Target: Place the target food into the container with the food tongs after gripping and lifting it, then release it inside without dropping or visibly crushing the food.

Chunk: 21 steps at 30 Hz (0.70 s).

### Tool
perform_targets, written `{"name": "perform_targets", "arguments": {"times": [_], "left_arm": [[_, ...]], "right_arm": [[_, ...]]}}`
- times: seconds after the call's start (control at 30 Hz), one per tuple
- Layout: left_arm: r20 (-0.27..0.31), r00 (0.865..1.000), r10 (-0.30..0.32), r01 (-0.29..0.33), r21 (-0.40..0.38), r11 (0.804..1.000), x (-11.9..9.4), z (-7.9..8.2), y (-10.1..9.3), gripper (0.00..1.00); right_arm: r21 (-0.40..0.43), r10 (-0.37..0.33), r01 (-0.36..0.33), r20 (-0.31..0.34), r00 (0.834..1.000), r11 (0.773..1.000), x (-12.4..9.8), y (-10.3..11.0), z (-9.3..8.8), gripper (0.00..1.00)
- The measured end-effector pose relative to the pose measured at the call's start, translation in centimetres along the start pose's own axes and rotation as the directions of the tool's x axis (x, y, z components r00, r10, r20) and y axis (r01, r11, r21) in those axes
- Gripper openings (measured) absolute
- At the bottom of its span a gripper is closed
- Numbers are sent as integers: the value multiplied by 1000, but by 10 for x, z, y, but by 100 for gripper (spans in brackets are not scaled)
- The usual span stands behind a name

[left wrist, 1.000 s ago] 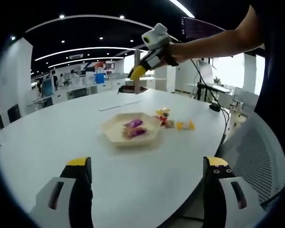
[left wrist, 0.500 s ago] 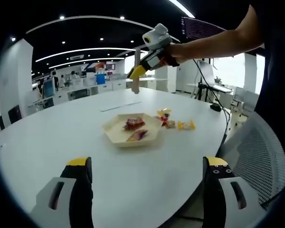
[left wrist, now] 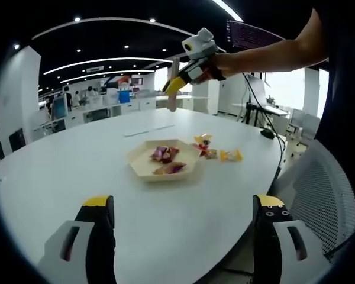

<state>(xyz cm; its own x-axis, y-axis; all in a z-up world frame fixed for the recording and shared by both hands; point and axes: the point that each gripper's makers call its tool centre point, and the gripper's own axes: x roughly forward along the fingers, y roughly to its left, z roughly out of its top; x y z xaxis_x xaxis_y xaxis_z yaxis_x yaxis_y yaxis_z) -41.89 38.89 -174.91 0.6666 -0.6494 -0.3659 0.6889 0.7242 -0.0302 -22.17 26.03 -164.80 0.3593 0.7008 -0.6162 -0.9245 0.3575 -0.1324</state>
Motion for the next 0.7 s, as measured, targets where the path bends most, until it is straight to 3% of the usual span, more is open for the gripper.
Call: {"name": "perform_targets", "arguments": {"times": [0.33, 0.7], "left_arm": [[18, 999, -38, 38, -23, 999, 0, 3, -7, 99], [-7, 1000, -25, 25, 8, 1000, -1, -3, -9, 99]], "right_arm": [[0, -1, 1, -4, 1000, 1000, -12, 4, -6, 20], [0, -22, 22, -12, 1000, 1000, -42, -3, -35, 20]]}}
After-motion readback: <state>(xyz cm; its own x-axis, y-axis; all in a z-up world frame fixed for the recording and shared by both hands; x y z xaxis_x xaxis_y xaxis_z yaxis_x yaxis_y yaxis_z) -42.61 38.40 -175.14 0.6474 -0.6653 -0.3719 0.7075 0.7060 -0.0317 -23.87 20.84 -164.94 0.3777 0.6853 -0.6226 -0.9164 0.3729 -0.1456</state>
